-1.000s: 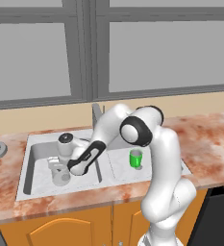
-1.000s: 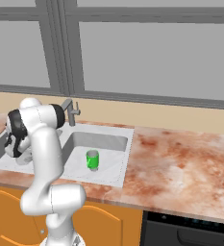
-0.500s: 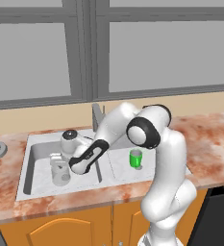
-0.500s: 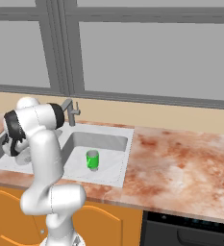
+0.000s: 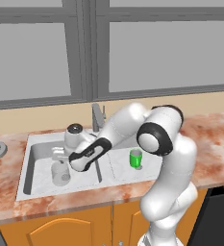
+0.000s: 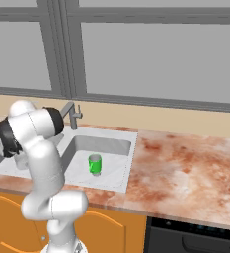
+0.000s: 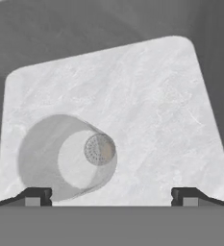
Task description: Move any existing items from the left basin to the right basin for drying. Then move the glass cup from the counter to the left basin of the sink for washing.
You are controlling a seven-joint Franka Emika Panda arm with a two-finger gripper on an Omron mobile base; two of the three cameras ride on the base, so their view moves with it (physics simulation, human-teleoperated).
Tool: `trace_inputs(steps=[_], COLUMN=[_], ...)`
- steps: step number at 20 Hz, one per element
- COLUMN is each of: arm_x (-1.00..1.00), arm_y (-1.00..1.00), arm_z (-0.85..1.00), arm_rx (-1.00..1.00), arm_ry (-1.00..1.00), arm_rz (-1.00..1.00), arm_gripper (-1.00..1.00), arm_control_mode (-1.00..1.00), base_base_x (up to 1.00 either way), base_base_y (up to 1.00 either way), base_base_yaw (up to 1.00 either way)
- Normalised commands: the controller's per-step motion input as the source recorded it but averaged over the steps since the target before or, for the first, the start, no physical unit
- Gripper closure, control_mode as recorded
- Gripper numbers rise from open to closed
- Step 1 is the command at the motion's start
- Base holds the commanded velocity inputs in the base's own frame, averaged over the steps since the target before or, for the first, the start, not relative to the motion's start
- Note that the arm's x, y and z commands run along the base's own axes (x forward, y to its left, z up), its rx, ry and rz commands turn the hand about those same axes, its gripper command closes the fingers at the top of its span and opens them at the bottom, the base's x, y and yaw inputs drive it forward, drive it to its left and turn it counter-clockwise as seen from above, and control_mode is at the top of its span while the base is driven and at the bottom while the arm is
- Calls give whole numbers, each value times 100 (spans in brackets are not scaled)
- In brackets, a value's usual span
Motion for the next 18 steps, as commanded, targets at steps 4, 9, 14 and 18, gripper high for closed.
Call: trace_inputs(steps=[4,9,14,18], arm_x=[-21,-19,-30,-44], arm_y=[0,0,7,22], arm_z=[42,49,43,35], arm_rx=[0,0,0,0], arm_ry=[0,0,0,0], arm_rz=[-2,0,0,-1], arm_gripper=[-100,-100,-100,-100], arm_control_mode=[-100,-100,-100,-100], base_base_x=[0,0,0,0], base_base_y=[0,0,0,0], base_base_yaw=[0,0,0,0])
